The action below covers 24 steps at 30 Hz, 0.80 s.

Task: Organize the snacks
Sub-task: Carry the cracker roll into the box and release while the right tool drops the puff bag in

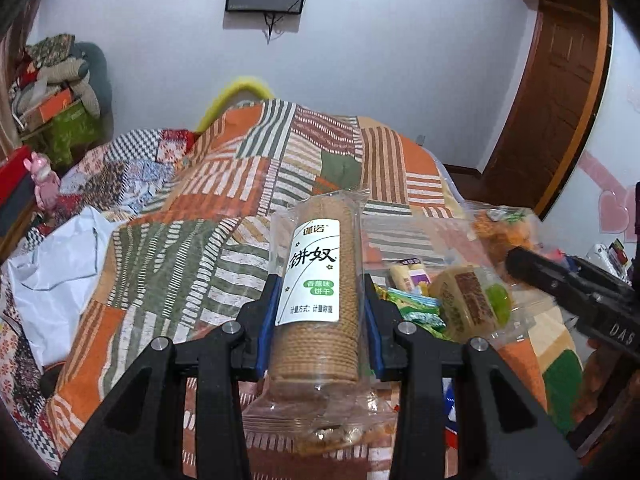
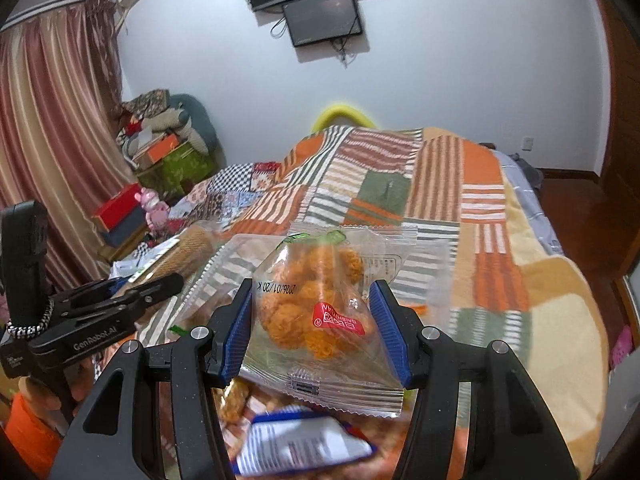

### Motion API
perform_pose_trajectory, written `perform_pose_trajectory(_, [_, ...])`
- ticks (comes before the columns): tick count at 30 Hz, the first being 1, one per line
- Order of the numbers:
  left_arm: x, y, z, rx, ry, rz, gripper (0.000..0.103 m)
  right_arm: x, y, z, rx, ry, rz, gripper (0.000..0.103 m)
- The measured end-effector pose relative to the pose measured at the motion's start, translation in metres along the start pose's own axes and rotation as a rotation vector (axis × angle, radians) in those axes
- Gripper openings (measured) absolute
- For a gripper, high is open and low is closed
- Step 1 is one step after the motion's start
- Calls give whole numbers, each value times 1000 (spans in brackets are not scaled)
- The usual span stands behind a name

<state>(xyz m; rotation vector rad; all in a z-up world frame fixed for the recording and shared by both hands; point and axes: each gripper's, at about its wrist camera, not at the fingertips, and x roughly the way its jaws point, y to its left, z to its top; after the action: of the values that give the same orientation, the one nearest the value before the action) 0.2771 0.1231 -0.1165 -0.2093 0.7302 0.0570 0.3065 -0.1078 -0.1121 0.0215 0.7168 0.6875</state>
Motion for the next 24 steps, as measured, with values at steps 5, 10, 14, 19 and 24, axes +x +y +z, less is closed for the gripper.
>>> perform_pose_trajectory(5, [22,4,3,-4,40,2,37,31,13,5,-35,52,-4,54])
perform_pose_trajectory(10, [35,4,7,-1,70,2,37,53,17,8,-53,111,-5,54])
perform_pose_trajectory(14, [44,6,8,-8,103,-14,37,64,17,8,-55,146,-14,54])
perform_pose_trajectory(19, [43,5,10,-2,70,36,42,66,17,9,-59,159,-33,56])
perform_pose_trajectory(24, [27,2,13,18,39,23,47,55,16,10,-71,147,-41,59])
